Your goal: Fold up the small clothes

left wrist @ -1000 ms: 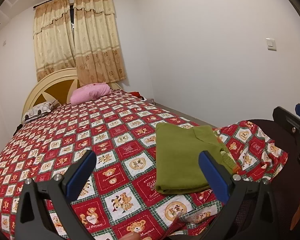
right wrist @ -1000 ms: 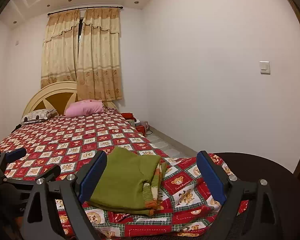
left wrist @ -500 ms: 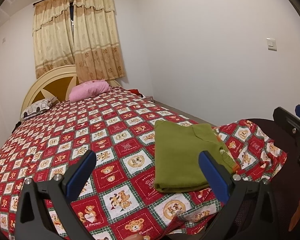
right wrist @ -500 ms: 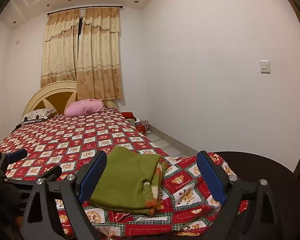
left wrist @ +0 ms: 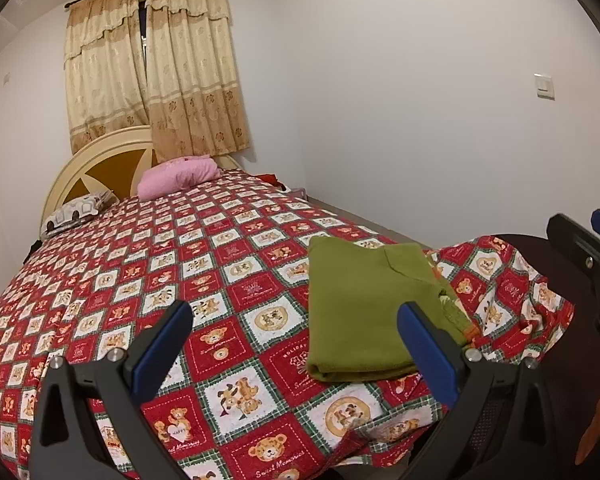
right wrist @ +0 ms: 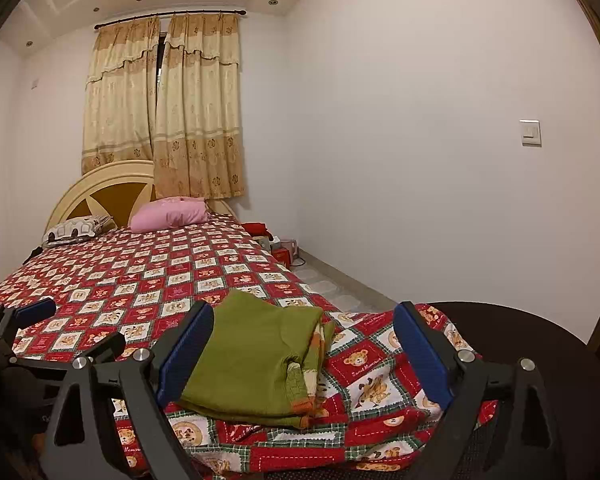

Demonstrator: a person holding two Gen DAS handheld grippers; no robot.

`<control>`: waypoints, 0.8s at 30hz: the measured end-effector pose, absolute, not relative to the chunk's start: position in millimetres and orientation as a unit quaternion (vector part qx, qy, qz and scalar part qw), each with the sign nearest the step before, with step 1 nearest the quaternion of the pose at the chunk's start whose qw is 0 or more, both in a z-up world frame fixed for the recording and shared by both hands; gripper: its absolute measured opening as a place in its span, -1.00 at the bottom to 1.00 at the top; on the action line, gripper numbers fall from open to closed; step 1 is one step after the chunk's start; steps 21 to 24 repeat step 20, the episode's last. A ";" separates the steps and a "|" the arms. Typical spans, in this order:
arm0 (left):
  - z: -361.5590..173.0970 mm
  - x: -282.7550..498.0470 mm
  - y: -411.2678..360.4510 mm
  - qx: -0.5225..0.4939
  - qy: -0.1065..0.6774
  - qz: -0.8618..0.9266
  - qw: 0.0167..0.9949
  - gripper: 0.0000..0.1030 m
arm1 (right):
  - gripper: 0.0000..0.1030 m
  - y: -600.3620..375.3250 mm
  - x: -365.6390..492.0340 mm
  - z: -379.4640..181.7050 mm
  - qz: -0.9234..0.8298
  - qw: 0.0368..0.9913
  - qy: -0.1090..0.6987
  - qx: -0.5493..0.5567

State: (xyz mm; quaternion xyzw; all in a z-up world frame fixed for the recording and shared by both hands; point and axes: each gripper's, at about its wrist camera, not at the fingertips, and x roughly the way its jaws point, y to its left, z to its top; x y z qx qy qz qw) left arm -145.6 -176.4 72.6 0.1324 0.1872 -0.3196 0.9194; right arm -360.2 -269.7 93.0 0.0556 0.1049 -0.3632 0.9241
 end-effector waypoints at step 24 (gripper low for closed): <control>66.7 -142.7 -177.9 0.140 0.191 -0.329 0.914 1.00 | 0.78 -269.0 -355.7 86.2 -0.362 0.923 0.116 0.059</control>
